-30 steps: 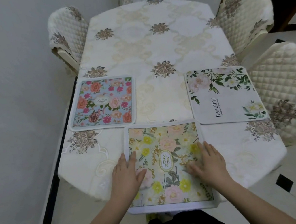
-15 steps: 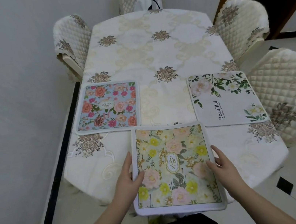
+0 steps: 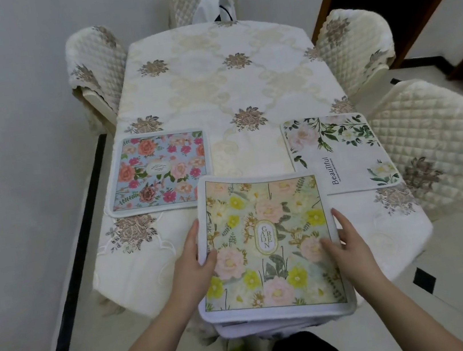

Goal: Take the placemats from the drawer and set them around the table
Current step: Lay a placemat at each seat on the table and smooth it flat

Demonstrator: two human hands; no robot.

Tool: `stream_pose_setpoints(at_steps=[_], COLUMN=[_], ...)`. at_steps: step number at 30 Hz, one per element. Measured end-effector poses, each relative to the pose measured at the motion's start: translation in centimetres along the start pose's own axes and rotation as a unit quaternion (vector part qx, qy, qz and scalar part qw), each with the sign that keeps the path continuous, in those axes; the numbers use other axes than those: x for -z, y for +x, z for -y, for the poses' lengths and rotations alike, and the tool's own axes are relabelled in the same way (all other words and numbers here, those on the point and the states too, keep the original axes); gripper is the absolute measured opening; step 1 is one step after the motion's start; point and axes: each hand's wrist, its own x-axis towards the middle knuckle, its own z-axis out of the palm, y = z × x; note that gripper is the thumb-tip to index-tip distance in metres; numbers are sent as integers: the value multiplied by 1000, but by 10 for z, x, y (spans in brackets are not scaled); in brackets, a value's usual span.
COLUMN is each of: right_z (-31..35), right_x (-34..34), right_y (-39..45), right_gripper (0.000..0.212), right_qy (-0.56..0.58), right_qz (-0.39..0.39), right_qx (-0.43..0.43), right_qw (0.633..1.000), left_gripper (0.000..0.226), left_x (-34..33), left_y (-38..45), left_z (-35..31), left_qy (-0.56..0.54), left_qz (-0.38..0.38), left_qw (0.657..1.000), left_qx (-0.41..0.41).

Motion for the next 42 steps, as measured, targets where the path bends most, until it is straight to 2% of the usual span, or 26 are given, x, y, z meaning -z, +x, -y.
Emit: stream_pose_setpoints(at_steps=[6,11,23,27,33,42], right_z=[24,38,33,38,60,120], right_x=[18,35,104,118,106,40], right_y=[-5,-5,22,35,38,8], right_gripper=[64,64,63,60,57,62], right_qy=[0,5,20,40,39,35], right_qz=[-6,-9,49,91,146,230], right_qx=[52,93,142,146,167,240], right_qw=[999,996,988,984,974,943], left_gripper=[74,74,73,71,70,69], left_x=[29,36,-17,-25,-14,47], left_y=[15,10,-36,-53,-87,-148], left_z=[-38,-69,-125,-138,-142,-142], left_qy=[-65,-69,-70,-78,-73,-95], left_qz=[36,29,-51,-101,-172,-271], left_qw=[997,997,996,992,982,956], left_qx=[-3,-11,-6,-7,8,51])
